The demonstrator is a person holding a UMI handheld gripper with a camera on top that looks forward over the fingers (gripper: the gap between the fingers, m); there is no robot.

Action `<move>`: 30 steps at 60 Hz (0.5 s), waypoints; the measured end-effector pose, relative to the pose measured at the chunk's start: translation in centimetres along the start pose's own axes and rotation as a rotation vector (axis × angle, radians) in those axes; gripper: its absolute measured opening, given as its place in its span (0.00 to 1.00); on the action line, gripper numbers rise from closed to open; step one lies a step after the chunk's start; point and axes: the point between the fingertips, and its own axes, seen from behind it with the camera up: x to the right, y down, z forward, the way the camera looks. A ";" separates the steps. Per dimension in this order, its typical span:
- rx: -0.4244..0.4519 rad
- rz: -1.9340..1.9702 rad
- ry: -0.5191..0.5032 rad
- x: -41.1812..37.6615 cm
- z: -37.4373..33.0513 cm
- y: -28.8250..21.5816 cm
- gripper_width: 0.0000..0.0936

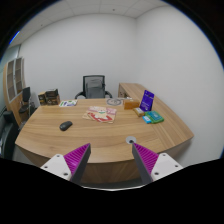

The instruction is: Arrange mouse

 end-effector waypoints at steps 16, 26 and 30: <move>-0.007 0.002 -0.068 -4.7 3.5 0.9 0.93; -0.001 0.001 -0.102 -8.4 4.3 0.9 0.93; -0.003 0.002 -0.113 -9.9 4.4 1.1 0.93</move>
